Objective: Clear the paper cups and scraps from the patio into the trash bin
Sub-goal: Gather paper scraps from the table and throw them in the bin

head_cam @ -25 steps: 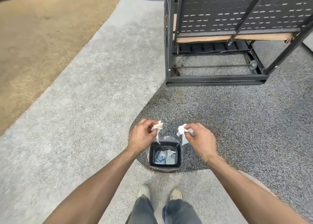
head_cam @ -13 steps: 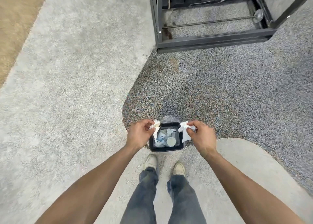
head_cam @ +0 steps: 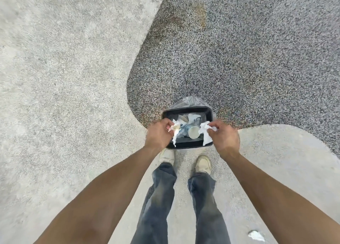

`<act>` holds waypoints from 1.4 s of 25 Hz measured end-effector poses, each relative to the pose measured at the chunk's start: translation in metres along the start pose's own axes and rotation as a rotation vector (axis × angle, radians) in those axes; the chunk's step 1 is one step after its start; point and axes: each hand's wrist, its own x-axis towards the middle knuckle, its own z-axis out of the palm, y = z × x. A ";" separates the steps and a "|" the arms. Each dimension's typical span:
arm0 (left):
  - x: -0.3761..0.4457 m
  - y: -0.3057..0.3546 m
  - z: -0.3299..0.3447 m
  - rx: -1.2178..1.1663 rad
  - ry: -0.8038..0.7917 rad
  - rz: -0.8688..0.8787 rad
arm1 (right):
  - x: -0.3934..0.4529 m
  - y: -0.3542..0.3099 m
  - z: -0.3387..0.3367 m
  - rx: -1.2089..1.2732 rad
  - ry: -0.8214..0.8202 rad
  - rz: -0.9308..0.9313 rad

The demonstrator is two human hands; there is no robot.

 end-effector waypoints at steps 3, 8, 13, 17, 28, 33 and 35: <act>0.035 -0.025 0.034 0.020 0.022 -0.064 | 0.027 0.021 0.042 -0.058 -0.021 -0.004; 0.073 -0.051 0.082 0.067 -0.002 -0.070 | 0.063 0.045 0.098 -0.138 -0.018 -0.064; 0.076 -0.059 0.097 0.017 0.005 -0.107 | 0.073 0.050 0.109 -0.120 -0.068 -0.095; 0.067 -0.053 0.082 0.011 0.033 -0.122 | 0.064 0.048 0.093 -0.122 -0.071 -0.143; -0.025 0.015 -0.023 0.008 0.125 0.095 | -0.013 -0.020 -0.045 -0.225 -0.010 -0.381; -0.116 0.058 -0.109 0.146 0.231 0.169 | -0.076 -0.092 -0.162 -0.314 0.070 -0.623; -0.150 0.077 -0.147 0.209 0.310 0.161 | -0.103 -0.122 -0.204 -0.373 0.130 -0.744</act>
